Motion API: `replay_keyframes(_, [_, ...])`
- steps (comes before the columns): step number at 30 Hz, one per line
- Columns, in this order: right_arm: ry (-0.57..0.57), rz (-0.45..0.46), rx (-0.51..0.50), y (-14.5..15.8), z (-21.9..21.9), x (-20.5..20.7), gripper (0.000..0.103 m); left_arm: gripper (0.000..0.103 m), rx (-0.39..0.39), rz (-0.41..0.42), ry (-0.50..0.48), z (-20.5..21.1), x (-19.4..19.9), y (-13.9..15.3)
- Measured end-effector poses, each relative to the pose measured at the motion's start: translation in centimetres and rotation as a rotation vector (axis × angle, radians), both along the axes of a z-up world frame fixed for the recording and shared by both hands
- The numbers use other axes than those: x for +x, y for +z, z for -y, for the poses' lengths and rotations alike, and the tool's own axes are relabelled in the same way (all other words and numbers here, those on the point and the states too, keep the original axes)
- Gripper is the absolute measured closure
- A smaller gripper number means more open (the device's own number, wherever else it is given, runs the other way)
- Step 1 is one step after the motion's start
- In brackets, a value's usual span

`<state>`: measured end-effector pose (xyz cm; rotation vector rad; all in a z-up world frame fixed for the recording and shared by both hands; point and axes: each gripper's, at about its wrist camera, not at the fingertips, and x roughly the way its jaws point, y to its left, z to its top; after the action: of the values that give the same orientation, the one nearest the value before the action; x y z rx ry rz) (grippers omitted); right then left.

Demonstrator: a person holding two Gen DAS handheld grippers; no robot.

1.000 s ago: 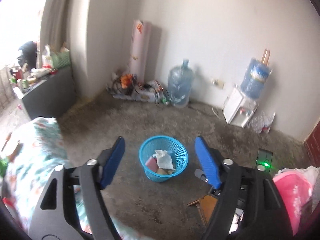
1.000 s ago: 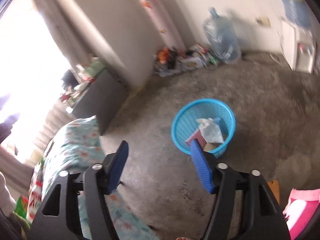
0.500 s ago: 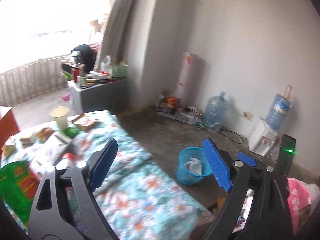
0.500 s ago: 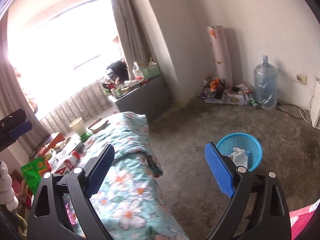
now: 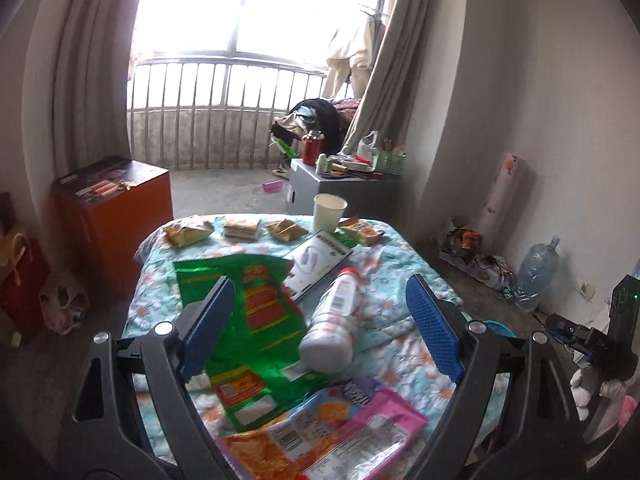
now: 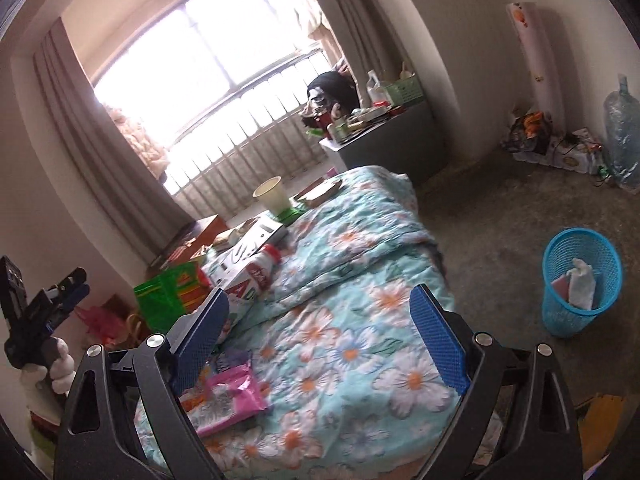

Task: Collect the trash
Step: 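Move both tools back toward the trash pile on the bed, then close right tool around the white AD milk bottle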

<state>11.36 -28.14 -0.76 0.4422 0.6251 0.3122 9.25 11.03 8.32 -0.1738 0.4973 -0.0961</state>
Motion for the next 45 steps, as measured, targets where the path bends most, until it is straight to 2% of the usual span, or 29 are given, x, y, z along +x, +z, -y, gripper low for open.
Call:
replay_keyframes(7, [0.118, -0.093, 0.048, -2.0, -4.3, 1.3, 0.014, 0.02, -0.048, -0.066, 0.035, -3.7, -1.5, -4.0])
replay_keyframes(19, [0.196, -0.183, 0.094, -2.3, -8.0, 4.4, 0.014, 0.02, -0.096, -0.091, -0.006, -4.6, 0.0, -6.4])
replay_keyframes(26, [0.265, -0.267, 0.198, -3.0, -11.4, 9.2, 0.014, 0.02, -0.09, -0.094, -0.034, -4.5, 0.2, -7.8])
replay_keyframes(32, [0.292, -0.362, 0.288, -4.9, -14.7, 15.1, 0.014, 0.02, -0.161, -0.118, -0.058, -4.8, 1.3, -9.1])
replay_keyframes(36, [0.281, -0.449, 0.333, -7.1, -16.3, 18.3, 0.019, 0.02, -0.163, -0.122, -0.088, -4.3, 2.1, -9.5])
replay_keyframes(45, [0.266, -0.565, 0.306, -10.5, -18.8, 21.1, 0.032, 0.02, -0.194, -0.14, -0.134, -3.9, 3.2, -10.6])
